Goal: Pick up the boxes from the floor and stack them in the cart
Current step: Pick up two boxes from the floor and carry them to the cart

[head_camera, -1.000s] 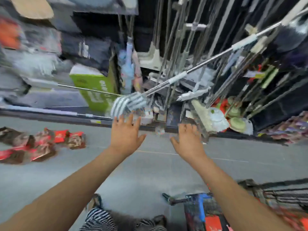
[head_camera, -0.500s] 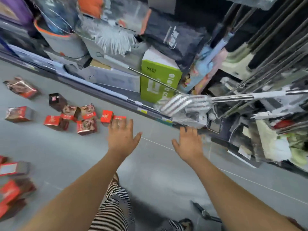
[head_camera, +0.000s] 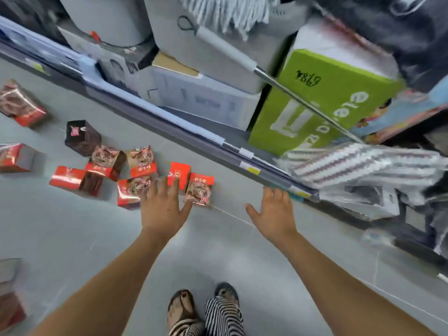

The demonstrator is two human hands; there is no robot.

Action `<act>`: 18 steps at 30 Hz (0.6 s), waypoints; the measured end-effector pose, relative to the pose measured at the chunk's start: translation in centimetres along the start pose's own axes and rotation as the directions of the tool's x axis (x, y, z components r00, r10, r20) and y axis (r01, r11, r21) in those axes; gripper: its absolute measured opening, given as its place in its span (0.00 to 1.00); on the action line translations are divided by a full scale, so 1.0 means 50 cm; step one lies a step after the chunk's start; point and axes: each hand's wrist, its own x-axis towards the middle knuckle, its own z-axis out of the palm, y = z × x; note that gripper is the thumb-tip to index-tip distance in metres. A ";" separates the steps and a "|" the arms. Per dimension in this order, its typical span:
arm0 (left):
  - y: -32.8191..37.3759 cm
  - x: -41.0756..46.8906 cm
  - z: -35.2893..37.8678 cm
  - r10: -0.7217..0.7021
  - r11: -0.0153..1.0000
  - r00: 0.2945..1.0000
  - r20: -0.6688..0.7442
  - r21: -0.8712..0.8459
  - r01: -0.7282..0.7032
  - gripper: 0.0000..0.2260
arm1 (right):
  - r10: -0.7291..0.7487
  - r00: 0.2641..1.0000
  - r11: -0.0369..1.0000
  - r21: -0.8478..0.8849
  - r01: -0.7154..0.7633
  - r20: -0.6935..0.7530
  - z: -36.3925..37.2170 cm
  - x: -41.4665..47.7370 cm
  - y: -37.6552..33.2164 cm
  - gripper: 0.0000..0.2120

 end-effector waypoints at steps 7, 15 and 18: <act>-0.110 0.201 0.385 -0.132 0.983 0.979 -0.159 -0.145 0.109 0.37 | -0.074 0.997 0.988 0.137 0.076 -0.019 0.416 0.291 -0.034 0.39; -0.162 0.337 0.606 -0.119 0.990 0.945 -0.306 -0.108 0.090 0.42 | -0.388 0.917 0.906 0.145 0.398 -0.093 0.644 0.499 -0.058 0.52; -0.164 0.360 0.622 -0.174 0.980 0.947 -0.269 -0.137 0.141 0.42 | -0.508 0.860 0.857 0.067 0.511 -0.048 0.668 0.534 -0.081 0.60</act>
